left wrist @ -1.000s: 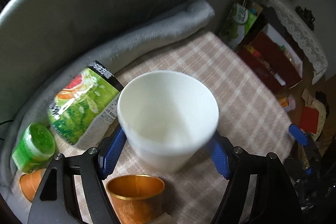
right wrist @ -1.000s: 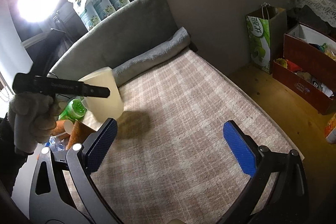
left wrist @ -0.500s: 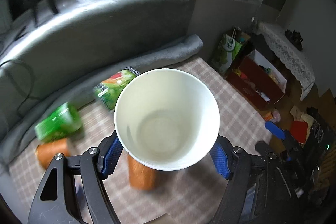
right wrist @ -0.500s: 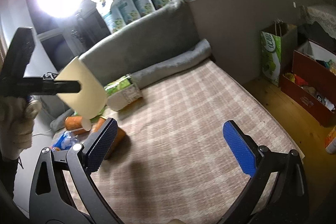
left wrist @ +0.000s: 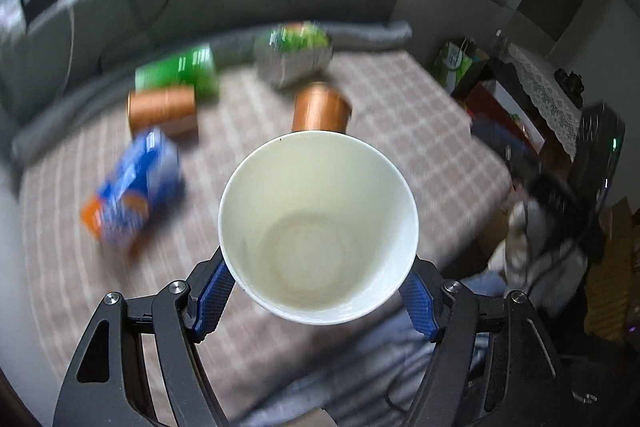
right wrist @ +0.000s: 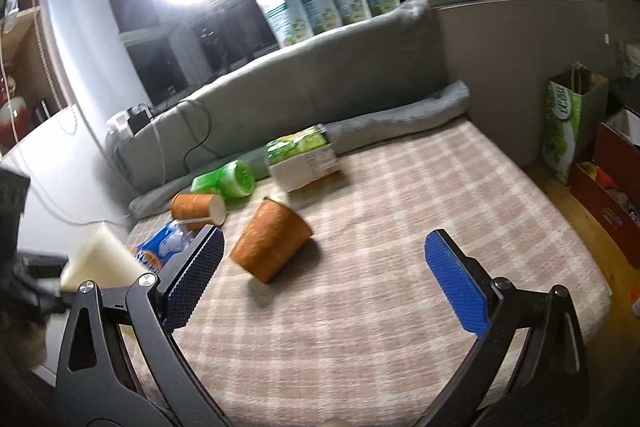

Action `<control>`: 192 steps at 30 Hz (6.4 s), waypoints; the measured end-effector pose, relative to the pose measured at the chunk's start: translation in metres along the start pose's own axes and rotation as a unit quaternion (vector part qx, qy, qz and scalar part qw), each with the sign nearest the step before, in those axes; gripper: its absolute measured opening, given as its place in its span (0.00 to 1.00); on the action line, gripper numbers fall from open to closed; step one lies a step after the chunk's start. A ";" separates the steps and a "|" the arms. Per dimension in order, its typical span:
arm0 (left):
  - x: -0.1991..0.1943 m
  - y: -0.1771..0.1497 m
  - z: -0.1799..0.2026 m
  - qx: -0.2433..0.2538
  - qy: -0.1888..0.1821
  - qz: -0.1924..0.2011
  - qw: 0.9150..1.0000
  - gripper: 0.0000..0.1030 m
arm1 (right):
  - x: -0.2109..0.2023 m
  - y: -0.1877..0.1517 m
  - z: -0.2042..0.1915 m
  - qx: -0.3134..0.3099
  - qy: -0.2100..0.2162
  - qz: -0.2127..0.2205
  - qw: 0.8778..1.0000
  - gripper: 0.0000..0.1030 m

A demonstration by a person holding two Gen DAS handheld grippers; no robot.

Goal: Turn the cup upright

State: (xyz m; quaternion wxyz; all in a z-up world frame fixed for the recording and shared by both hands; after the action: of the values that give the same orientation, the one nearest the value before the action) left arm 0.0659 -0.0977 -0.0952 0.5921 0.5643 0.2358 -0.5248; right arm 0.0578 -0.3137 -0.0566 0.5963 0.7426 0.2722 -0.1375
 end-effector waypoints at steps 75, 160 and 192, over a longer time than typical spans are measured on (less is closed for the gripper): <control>-0.009 -0.025 -0.119 -0.135 0.055 0.129 0.981 0.69 | 0.205 -0.032 -0.170 -0.092 0.165 -0.387 0.902 0.77; -0.033 -0.035 -0.099 -0.135 0.060 0.186 0.971 0.69 | 0.059 -0.063 -0.200 -0.252 0.155 -0.057 0.953 0.74; -0.105 -0.029 -0.065 -0.068 0.167 0.406 0.896 0.81 | -0.039 -0.004 -0.119 -0.179 -0.048 0.060 0.981 0.96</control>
State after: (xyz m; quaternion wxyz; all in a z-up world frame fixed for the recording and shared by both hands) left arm 0.0252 0.0049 -0.0326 0.7429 0.6482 0.1165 -0.1195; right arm 0.0097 -0.2081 -0.0094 0.7391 0.6313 0.2186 -0.0866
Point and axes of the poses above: each gripper's, at about its wrist camera, not at the fingertips, and x roughly the way its jaws point, z to its right, y to its top, the point moved 8 cm from there along x, roughly the way its jaws point, and after that the axes turned 9 degrees about -x, right-handed, at the moved point
